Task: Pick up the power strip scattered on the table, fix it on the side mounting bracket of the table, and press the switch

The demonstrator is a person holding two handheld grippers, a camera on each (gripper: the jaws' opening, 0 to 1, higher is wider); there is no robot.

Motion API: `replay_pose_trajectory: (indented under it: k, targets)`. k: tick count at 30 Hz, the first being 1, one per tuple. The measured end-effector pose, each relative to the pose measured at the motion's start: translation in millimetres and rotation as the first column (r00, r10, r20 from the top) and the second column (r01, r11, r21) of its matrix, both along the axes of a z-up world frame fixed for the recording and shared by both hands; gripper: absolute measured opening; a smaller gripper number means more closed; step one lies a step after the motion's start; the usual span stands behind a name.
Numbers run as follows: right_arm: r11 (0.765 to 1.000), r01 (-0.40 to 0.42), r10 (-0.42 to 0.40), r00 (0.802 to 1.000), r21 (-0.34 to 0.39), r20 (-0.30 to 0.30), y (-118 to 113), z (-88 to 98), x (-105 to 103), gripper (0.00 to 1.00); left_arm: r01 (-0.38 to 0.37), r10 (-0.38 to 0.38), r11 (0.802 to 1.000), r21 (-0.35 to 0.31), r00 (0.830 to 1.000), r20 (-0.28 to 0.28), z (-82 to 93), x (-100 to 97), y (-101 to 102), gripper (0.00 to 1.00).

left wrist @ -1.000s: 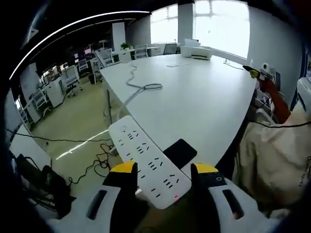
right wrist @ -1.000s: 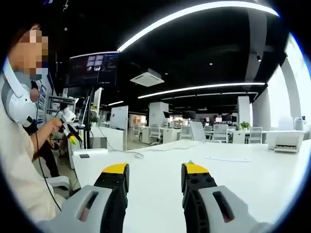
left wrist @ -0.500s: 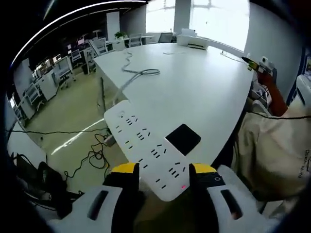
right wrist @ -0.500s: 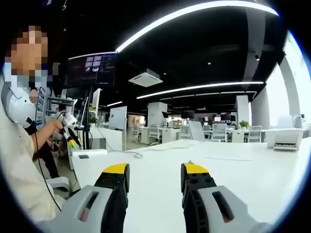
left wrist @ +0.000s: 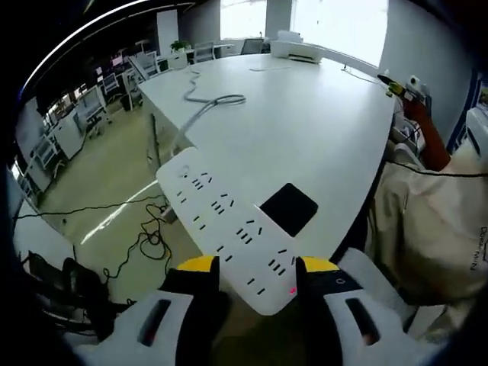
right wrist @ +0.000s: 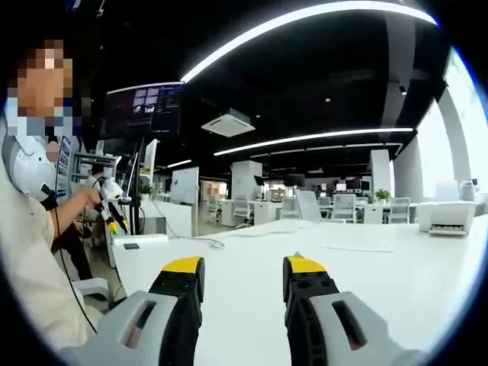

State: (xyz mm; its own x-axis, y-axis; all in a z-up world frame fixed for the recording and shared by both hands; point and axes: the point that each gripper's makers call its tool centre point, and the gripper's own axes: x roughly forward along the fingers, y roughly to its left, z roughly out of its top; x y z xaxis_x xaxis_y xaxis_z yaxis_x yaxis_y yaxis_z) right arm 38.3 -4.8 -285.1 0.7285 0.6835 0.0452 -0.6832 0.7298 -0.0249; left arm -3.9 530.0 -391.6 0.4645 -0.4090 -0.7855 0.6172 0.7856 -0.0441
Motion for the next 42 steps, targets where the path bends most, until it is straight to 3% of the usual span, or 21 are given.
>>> replay_pose_trajectory:
  k: [13, 33, 42]
  targets:
    - [1.0, 0.004, -0.004, 1.0, 0.015, 0.001, -3.1, -0.1, 1.0, 0.36, 0.031, -0.029, 0.998, 0.047, 0.999, -0.035, -7.1, 7.8, 1.5, 0.45]
    - [1.0, 0.001, -0.001, 1.0, 0.007, 0.006, -0.2, 1.2, 0.3, 0.35, 0.06, -0.061, 0.998, -0.015, 0.995, -0.074, -10.3, 6.7, 0.2, 0.44]
    - [1.0, -0.005, 0.005, 1.0, 0.005, 0.003, 2.2, -0.3, 1.3, 0.35, 0.084, -0.081, 0.996, 0.02, 0.99, -0.116, -10.6, 7.1, -2.8, 0.44]
